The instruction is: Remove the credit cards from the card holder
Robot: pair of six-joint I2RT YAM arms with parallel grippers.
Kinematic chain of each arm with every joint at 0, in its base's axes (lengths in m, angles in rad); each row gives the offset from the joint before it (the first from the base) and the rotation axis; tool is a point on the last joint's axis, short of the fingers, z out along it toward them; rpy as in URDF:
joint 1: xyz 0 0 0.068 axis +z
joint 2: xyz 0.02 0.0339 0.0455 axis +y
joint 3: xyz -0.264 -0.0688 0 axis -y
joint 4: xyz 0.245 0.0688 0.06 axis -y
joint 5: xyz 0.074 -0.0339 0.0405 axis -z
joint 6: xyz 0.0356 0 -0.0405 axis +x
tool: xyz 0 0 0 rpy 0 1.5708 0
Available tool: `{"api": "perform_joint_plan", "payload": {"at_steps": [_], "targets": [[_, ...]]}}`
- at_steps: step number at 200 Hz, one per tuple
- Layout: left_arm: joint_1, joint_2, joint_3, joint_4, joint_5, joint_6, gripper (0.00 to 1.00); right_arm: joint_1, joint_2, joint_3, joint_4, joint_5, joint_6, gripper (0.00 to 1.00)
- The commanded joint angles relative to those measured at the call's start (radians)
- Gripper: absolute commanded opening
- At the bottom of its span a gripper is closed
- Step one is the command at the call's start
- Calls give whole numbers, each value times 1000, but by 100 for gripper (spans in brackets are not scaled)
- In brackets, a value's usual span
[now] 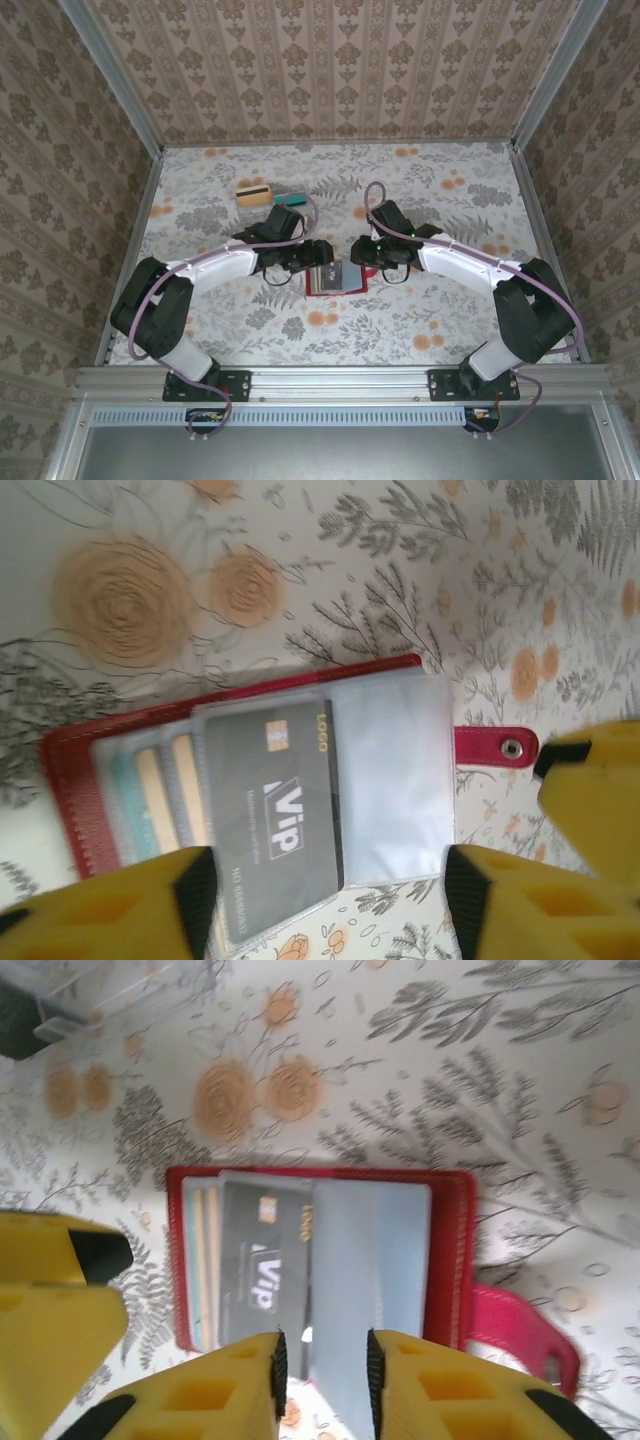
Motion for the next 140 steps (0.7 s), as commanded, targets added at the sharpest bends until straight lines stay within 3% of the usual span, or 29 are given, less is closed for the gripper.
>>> {"api": "perform_joint_plan", "payload": {"at_steps": [1,11,47,140], "targets": [[13,-27,-30,-67,-34,35,50,30,39,42,35,-65,5,26],[16,-26,-38,-71,-38,36,44,44,61,59,33,-73,2,24],[17,-8,-43,-66,-41,35,39,66,141,84,22,-74,15,19],[19,20,-46,-74,-49,47,32,65,282,110,69,-128,32,22]]}}
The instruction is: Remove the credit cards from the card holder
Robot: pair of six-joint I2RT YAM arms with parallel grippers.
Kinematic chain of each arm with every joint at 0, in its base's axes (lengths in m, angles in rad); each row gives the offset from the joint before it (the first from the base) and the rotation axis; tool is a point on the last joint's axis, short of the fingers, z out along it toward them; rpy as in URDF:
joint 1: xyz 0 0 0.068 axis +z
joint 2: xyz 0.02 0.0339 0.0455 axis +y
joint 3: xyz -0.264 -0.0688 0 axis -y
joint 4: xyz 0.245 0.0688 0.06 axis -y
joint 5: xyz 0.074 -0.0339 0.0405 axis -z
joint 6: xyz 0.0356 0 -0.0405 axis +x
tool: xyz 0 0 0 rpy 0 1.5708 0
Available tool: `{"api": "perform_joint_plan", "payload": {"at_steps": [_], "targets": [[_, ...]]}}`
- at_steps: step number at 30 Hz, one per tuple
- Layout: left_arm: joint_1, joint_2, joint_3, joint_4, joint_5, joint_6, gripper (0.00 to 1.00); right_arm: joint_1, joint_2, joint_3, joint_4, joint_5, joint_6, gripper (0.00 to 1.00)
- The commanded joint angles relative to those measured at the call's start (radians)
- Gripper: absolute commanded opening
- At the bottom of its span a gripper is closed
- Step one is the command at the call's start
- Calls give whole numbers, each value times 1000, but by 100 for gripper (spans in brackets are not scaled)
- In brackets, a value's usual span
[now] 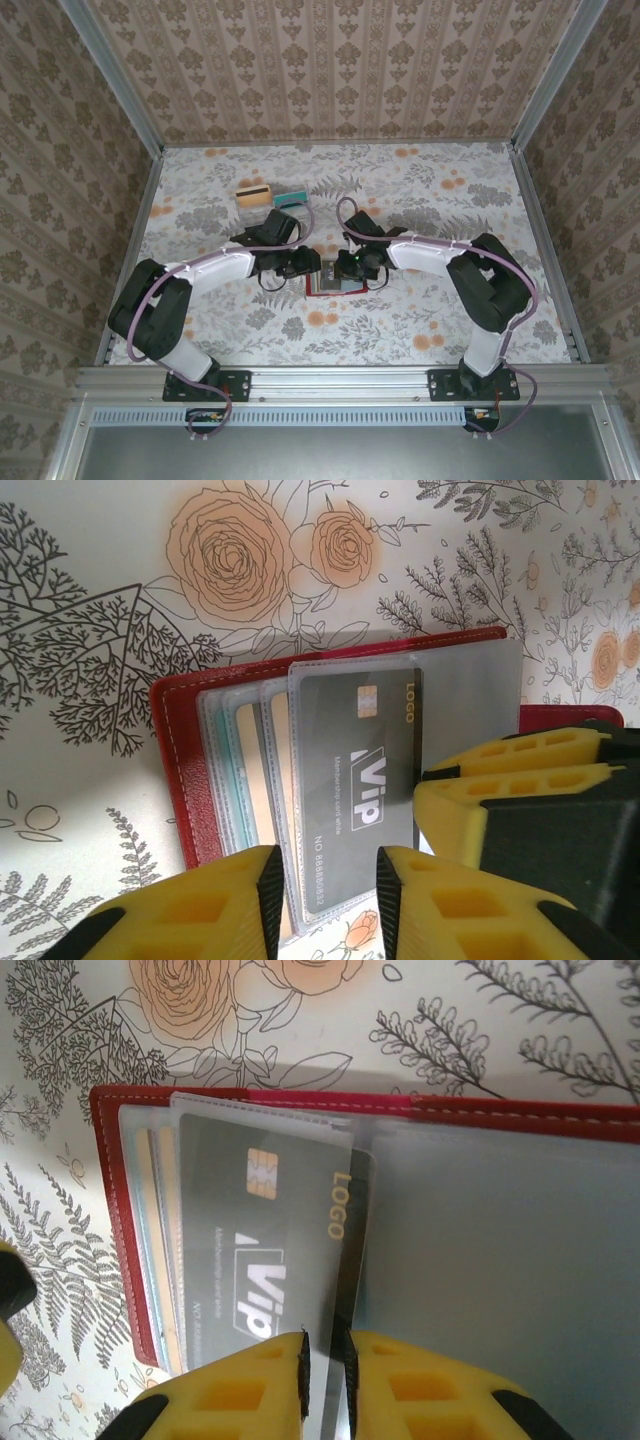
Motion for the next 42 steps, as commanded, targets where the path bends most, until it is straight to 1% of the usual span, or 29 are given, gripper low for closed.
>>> {"api": "perform_joint_plan", "payload": {"at_steps": [1,7,11,14,16,18,21,26,42], "targets": [[8,25,-9,-23,-9,20,32,0,24,35,25,-34,16,22],[8,35,-10,-20,-3,22,32,-1,56,70,29,-54,13,26],[9,39,-9,-16,0,25,30,-3,51,81,13,-46,2,27],[8,55,-10,-6,13,25,24,-9,46,77,3,-44,-4,27],[7,66,-6,1,19,24,19,-14,38,65,5,-44,-6,24],[5,77,-1,7,26,24,13,-20,27,50,12,-46,-6,24],[2,90,9,8,27,27,8,-29,14,30,19,-49,-7,24],[1,110,19,8,29,31,7,-40,9,10,29,-61,-13,21],[-1,148,-4,-2,23,24,5,-46,41,-18,111,-148,14,21]]}}
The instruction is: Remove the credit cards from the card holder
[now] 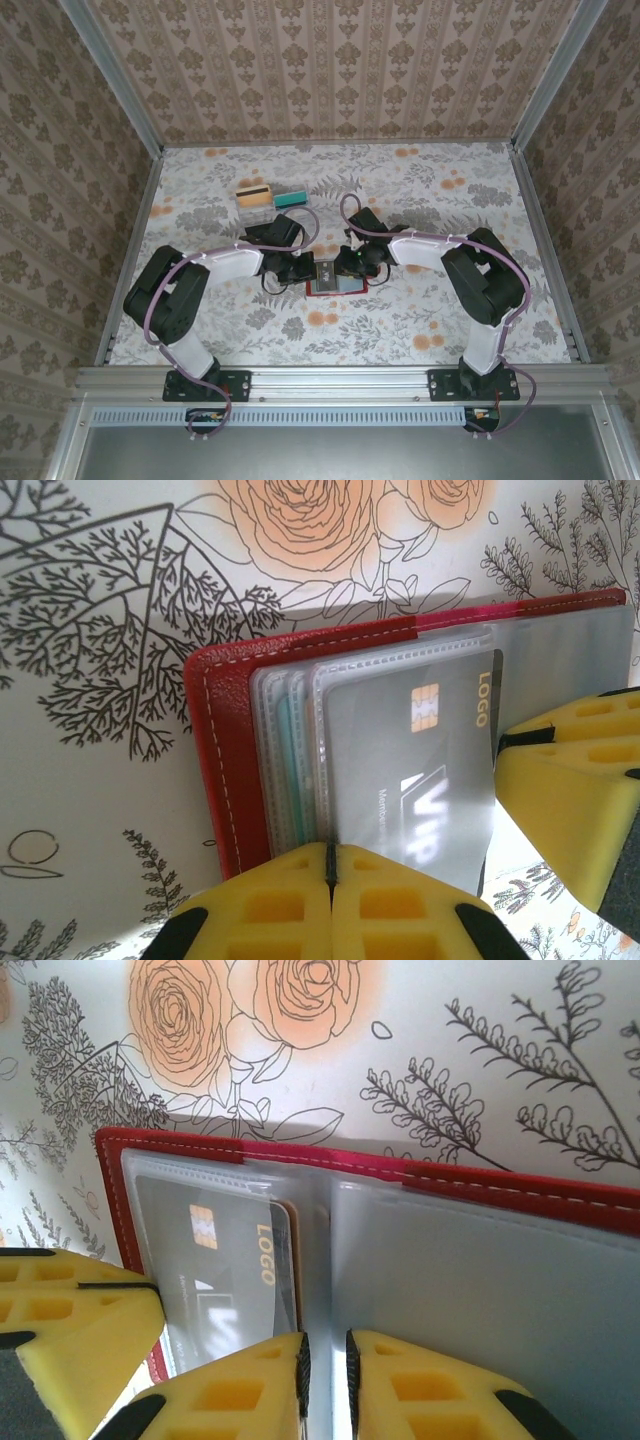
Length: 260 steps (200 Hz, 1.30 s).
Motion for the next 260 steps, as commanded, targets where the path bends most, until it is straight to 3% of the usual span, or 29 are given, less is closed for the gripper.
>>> {"api": "perform_joint_plan", "payload": {"at_steps": [1,89,124,226,237,260], "targets": [[-1,33,-4,-12,0,8,5,-1,2,-18,54,-70,18,21],[-2,35,-1,-21,-7,8,2,-4,1,-38,67,-77,27,17],[-2,31,-1,-27,-11,9,1,-16,-5,-50,64,-68,27,0],[8,29,-10,-46,-27,19,0,-69,-63,-98,56,-67,10,0],[7,28,-8,-46,-26,19,0,-69,-60,-103,73,-78,16,15],[8,30,-6,-45,-26,17,0,-69,-55,-120,126,-103,28,24]]}}
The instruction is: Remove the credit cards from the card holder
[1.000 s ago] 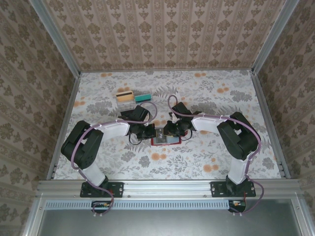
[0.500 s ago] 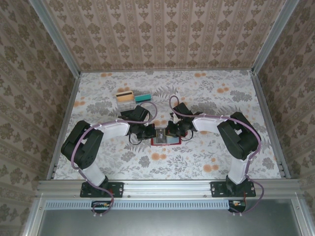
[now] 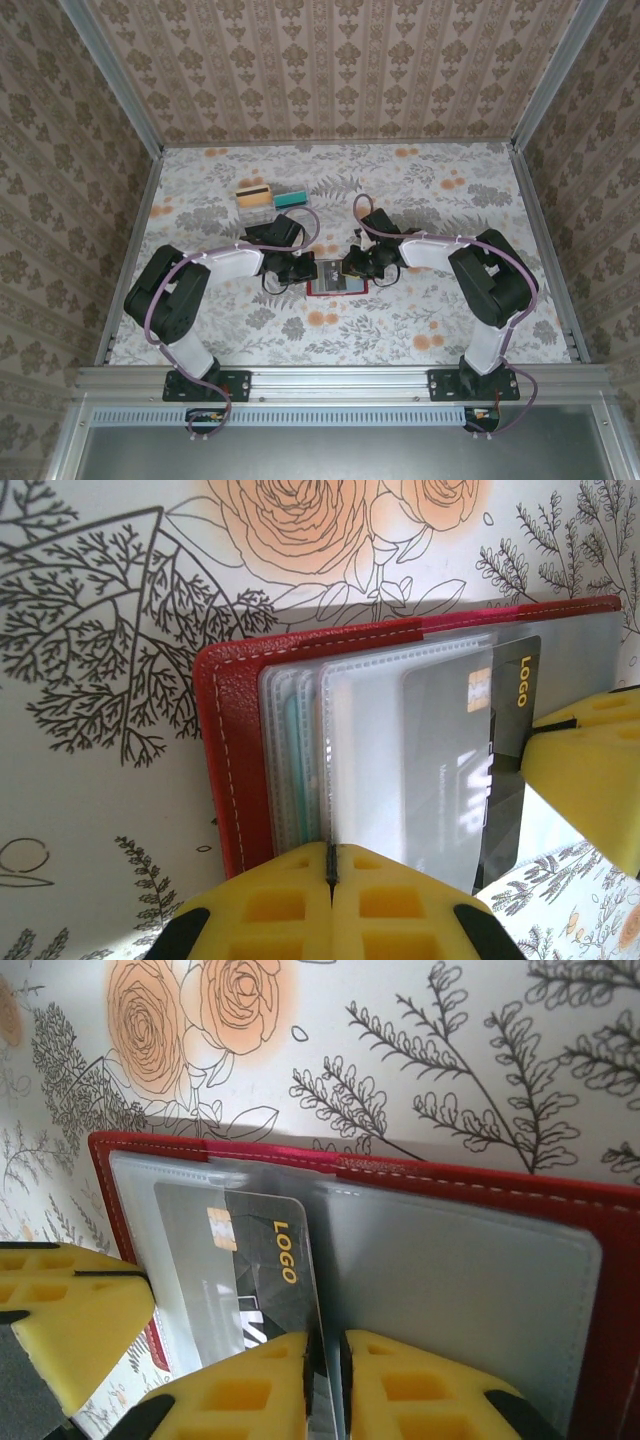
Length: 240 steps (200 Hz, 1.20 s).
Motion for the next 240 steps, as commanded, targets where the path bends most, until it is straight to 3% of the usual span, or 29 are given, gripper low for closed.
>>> {"api": "perform_joint_plan", "payload": {"at_steps": [1,79,113,173,240], "targets": [[8,26,-7,-51,-26,14,0,-3,-16,-28,47,-37,4,24],[5,29,-10,-52,-23,12,0,-3,41,-68,174,-129,30,26],[5,25,-12,-57,-25,13,0,-10,36,-85,176,-121,31,14],[8,17,-17,-69,-33,23,0,-69,-32,-149,157,-121,3,4],[11,9,-3,-88,-34,37,0,-141,-178,-214,103,-143,-42,4]]}}
